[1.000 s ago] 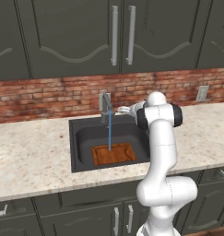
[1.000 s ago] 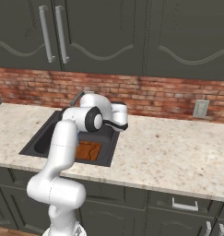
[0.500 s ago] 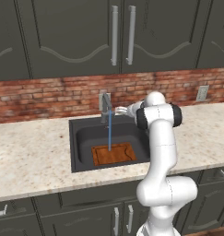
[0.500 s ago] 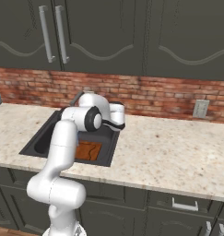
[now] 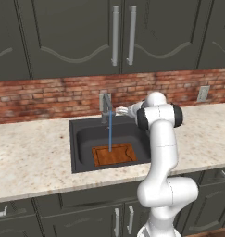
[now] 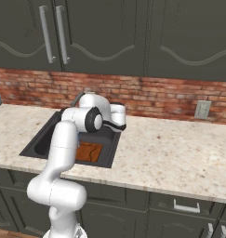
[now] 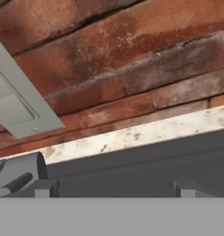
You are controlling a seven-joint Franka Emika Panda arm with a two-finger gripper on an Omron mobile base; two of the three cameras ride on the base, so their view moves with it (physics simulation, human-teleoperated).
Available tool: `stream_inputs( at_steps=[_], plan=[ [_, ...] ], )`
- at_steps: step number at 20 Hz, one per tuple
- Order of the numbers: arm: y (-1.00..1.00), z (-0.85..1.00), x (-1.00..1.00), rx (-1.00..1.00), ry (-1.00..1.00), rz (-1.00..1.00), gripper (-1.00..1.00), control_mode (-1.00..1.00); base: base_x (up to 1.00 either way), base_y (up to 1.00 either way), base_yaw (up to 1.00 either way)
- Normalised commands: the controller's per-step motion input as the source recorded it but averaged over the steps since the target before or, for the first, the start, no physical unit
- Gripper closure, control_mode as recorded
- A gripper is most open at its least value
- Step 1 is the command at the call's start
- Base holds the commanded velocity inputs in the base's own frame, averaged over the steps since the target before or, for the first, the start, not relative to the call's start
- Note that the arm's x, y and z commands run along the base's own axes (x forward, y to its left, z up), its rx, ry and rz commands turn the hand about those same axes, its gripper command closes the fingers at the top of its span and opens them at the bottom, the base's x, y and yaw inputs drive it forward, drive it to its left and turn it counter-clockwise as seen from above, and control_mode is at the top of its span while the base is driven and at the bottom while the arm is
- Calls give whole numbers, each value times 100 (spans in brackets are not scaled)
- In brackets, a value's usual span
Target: Turn on the sink faucet with hot water and rinse the cutting board for ten seconds, then turn off the faucet. Push the cutting board to reach the water if necessary.
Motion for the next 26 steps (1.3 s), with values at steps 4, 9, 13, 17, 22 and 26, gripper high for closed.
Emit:
stream_inputs(
  at_steps=[4,9,13,17,22,26],
  plan=[
    [0,8,0,0,0,0,-100,-100,0,0,0],
    [11,2,0,0,0,0,-100,-100,0,0,0],
    [19,0,0,0,0,0,-100,-100,0,0,0],
    [28,0,0,0,0,0,-100,-100,0,0,0],
    [34,0,0,0,0,0,-100,-100,0,0,0],
    [41,0,1,0,0,0,-100,-100,0,0,0]
  ],
)
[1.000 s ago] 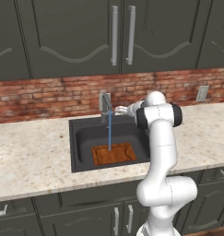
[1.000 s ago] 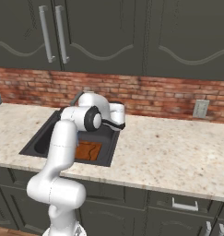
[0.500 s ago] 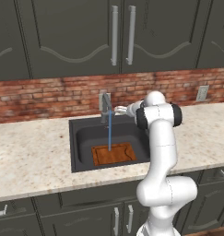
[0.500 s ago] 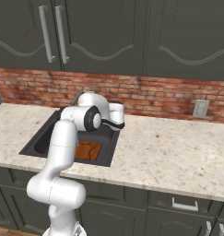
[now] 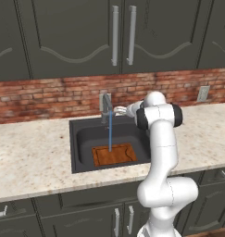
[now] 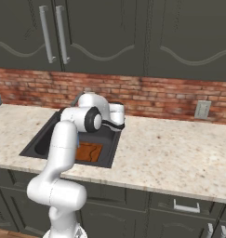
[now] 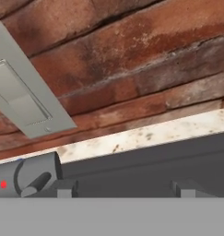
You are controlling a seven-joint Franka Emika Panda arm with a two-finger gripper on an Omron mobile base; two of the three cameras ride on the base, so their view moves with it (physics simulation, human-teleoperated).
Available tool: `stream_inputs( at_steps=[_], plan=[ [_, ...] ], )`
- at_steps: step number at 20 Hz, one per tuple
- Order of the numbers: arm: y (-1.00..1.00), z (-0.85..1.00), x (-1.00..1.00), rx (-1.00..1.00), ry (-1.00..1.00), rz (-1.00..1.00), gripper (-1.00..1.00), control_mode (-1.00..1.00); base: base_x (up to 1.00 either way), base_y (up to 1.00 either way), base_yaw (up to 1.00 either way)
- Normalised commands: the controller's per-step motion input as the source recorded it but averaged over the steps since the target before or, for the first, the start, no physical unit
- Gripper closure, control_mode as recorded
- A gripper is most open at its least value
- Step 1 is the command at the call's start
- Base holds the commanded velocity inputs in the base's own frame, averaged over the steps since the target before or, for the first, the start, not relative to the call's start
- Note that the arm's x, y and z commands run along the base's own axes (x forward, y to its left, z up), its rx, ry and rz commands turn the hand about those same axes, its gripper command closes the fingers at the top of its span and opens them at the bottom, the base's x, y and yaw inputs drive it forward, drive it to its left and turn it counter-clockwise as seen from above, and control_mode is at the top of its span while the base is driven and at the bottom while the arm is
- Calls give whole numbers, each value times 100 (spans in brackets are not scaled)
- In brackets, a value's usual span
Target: Turn on the sink faucet with hot water and rinse the cutting board for ten seconds, then turn off the faucet. Push the cutting board to reach the water if necessary.
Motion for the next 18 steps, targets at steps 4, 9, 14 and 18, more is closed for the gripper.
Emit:
stream_inputs(
  at_steps=[4,9,14,18],
  plan=[
    [45,0,0,0,0,0,-100,-100,0,0,0],
    [47,0,4,0,0,0,-100,-100,0,0,0],
    [39,4,18,0,0,0,-100,-100,0,0,0],
    [35,11,17,0,0,0,-100,-100,0,0,0]
  ],
)
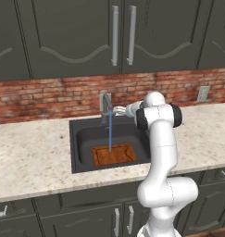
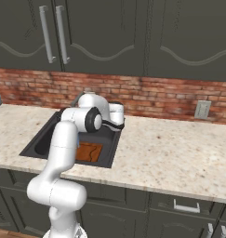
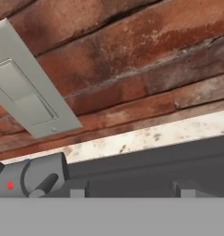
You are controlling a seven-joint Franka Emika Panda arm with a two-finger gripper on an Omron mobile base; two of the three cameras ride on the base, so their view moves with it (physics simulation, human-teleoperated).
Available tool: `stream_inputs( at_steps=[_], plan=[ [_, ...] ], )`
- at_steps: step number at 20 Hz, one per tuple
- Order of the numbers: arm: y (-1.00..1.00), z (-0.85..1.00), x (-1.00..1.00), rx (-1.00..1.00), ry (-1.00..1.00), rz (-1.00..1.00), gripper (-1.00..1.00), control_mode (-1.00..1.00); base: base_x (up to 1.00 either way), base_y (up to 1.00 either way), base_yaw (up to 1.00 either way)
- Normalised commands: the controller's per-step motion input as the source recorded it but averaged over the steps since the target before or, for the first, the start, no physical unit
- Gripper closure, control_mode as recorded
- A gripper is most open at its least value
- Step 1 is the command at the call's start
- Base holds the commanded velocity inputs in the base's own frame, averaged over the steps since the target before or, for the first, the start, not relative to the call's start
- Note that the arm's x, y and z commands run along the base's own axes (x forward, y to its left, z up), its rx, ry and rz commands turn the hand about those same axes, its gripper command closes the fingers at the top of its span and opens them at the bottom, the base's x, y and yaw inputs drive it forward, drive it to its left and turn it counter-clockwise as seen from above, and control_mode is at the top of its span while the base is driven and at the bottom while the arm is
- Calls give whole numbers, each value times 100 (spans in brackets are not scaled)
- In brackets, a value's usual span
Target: Turn on the sink faucet with hot water and rinse the cutting board for ten seconds, then turn off the faucet. Push the cutting board to reach the water if necessary.
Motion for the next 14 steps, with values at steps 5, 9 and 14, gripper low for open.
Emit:
stream_inputs(
  at_steps=[5,9,14],
  plan=[
    [46,8,7,0,0,0,-100,-100,0,0,0],
    [60,6,0,-2,0,0,-100,-100,0,0,0],
    [62,12,7,-1,0,0,-100,-100,0,0,0]
  ],
)
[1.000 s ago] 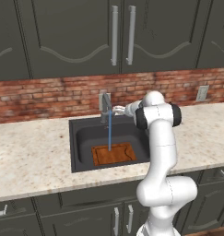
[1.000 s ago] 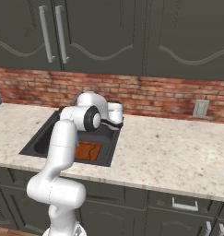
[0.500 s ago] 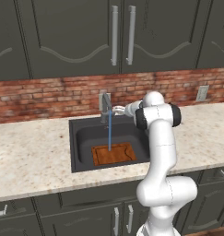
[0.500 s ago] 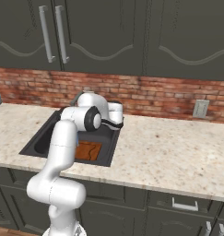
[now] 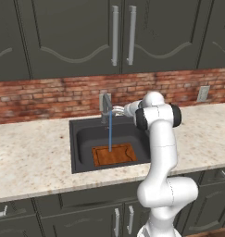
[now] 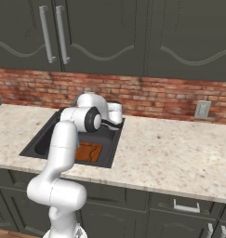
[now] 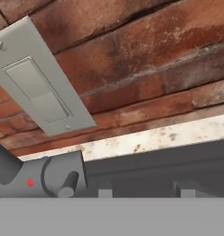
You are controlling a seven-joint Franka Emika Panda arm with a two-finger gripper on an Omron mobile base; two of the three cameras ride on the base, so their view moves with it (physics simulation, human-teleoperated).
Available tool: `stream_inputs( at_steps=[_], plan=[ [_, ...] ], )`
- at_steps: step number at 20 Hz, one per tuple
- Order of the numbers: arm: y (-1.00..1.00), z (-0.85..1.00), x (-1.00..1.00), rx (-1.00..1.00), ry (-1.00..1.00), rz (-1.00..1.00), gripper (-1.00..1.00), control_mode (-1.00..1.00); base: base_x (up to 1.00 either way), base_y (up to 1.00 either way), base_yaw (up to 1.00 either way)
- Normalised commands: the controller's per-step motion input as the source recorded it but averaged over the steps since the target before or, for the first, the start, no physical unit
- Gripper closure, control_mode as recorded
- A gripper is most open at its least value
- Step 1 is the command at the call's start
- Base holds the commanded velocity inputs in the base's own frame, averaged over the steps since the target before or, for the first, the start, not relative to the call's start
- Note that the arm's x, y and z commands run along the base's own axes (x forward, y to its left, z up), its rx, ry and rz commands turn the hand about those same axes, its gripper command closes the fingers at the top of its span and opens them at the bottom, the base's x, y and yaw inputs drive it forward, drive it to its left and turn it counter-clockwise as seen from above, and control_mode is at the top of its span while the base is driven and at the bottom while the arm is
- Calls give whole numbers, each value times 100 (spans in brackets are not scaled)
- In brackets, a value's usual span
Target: Turn on the sink faucet with hot water and rinse the cutting board for ten seconds, then turn off the faucet. Push the cutting board to reach the water if necessary.
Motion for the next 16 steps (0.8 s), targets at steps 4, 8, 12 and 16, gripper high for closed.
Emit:
stream_inputs(
  at_steps=[4,8,12,16],
  plan=[
    [59,12,11,-1,0,0,-100,-100,0,0,0],
    [61,14,16,-1,0,0,-100,-100,0,0,0],
    [62,21,13,-1,-1,0,-100,-100,0,0,0],
    [62,28,14,0,-1,0,-100,-100,0,0,0]
  ],
)
